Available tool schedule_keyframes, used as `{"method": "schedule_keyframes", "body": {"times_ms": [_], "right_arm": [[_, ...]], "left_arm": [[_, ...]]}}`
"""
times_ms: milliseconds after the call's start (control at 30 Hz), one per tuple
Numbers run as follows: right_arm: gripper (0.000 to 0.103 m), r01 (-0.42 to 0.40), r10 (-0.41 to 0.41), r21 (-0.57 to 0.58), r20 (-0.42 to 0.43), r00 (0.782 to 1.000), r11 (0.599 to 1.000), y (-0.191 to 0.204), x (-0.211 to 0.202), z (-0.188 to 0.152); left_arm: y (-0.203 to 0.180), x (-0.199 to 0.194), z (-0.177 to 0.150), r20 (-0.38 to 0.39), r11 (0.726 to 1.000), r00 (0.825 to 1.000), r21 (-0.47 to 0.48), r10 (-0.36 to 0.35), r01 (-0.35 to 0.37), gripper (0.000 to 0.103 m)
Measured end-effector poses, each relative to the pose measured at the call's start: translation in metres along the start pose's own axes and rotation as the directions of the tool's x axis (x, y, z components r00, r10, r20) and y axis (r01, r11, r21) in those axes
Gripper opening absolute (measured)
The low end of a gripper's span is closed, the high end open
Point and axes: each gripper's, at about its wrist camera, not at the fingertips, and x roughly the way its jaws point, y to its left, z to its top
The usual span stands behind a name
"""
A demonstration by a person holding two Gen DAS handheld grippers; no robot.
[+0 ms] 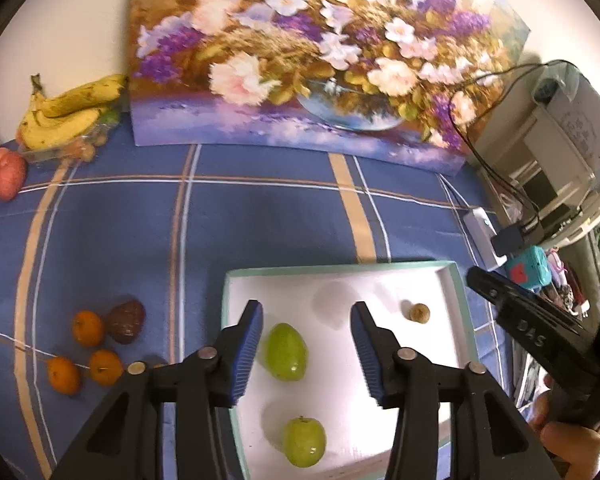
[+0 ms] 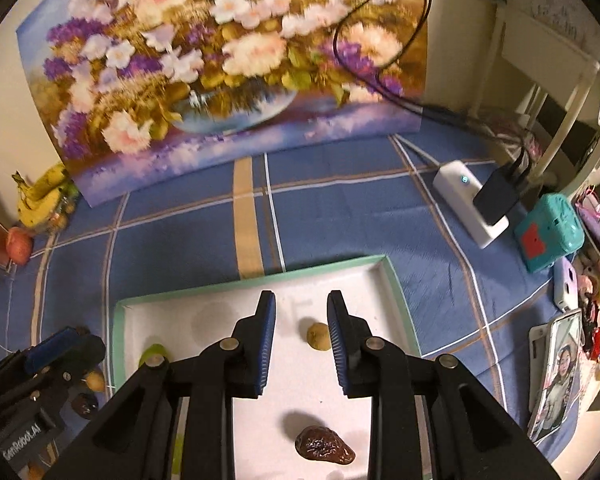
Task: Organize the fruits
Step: 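Open the left gripper to drop the pear while the right gripper releases the brown fruit into the tray, then grasp an orange with the left gripper while the right grasps a small brown fruit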
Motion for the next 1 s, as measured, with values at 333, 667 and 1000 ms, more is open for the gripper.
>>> {"method": "schedule_keyframes", "body": {"times_ms": [333,667,1000], "right_arm": [[0.083,0.016,-0.015,-0.024,0.031,0.999,1.0,0.002,-0.01,0.001],[0.091,0.025,-0.02,-0.053,0.093,0.995,0.998,0.01,-0.015,0.0],[0.092,-0.038,0.047,-0.085,0.111,0.993,0.996,0.04,-0.019,-0.003]], "left_arm": [[0.035,-0.013,0.005,0.05,0.99,0.992,-0.083,0.118,-0.114,0.101],[0.063,-0.031,0.005,0.096,0.972,0.971,-0.102,0.219,-0.209,0.103],[0.096,-0.053,-0.002,0.116,0.964,0.96,-0.111,0.254,-0.241,0.103]]}}
